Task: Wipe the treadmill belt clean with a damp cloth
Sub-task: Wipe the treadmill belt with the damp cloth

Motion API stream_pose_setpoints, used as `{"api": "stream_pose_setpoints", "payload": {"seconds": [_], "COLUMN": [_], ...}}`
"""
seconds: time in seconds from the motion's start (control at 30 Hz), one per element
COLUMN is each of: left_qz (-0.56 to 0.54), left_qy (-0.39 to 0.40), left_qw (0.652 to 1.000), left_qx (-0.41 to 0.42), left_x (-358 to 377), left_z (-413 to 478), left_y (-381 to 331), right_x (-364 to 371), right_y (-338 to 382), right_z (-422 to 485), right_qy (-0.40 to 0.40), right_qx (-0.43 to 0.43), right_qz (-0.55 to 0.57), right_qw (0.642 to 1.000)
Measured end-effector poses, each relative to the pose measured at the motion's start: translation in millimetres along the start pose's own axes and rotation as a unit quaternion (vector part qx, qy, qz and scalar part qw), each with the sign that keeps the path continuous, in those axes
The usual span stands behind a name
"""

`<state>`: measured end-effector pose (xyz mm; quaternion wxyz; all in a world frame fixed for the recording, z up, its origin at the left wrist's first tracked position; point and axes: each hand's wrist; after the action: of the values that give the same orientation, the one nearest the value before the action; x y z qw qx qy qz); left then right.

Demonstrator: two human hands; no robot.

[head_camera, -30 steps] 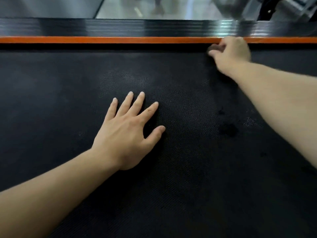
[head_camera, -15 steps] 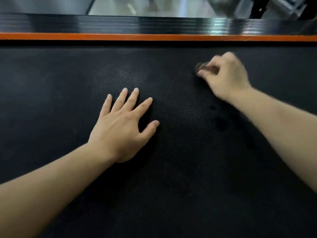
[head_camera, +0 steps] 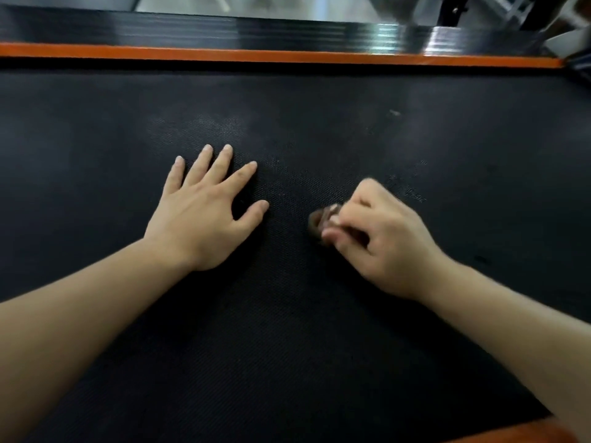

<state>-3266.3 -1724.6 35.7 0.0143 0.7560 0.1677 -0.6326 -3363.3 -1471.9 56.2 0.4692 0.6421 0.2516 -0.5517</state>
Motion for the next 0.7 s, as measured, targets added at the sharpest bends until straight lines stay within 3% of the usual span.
{"api": "stream_pose_setpoints", "payload": {"seconds": [0.07, 0.17, 0.23, 0.4, 0.47, 0.6, 0.63, 0.7], "left_qz": [0.0, 0.001, 0.0, -0.003, -0.002, 0.0, 0.001, 0.006], "left_qy": [-0.001, -0.002, -0.003, -0.001, 0.002, 0.007, 0.009, 0.013], "left_qw": [1.0, 1.0, 1.0, 1.0, 1.0, 1.0, 1.0, 1.0], "left_qx": [0.0, 0.003, 0.002, 0.001, -0.003, -0.01, -0.01, -0.008], "left_x": [0.5, 0.7, 0.9, 0.9, 0.4, -0.1, 0.2, 0.5], "left_z": [-0.1, 0.6, 0.7, 1.1, 0.4, 1.2, 1.8, 2.7], "left_y": [-0.2, 1.4, 1.9, 1.3, 0.3, 0.0, 0.4, -0.2], "right_x": [-7.4, -21.1, -13.1, 9.3, 0.6, -8.0, -2.0, 8.0], "right_y": [-11.7, -52.2, -45.7, 38.3, 18.2, -18.7, -7.6, 30.3], "right_z": [-2.1, 20.0, 15.9, -56.3, -49.5, -14.0, -17.3, -40.2], "right_qy": [0.005, -0.09, -0.113, 0.027, 0.014, -0.099, -0.099, -0.053], "right_qx": [-0.021, 0.115, 0.181, -0.056, -0.037, 0.163, 0.171, 0.078], "right_qz": [-0.014, -0.05, -0.045, 0.043, 0.018, -0.042, -0.036, -0.008], "right_qw": [1.0, 0.988, 0.976, 0.997, 0.999, 0.981, 0.98, 0.996]}}
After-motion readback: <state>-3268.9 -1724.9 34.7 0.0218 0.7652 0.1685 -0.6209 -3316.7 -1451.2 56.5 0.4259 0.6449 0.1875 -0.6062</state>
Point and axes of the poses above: each hand's wrist, its own z-axis towards the middle knuckle, its own x-axis out of the palm, y = z × x, and after that the axes turned 12 degrees about y, right-handed
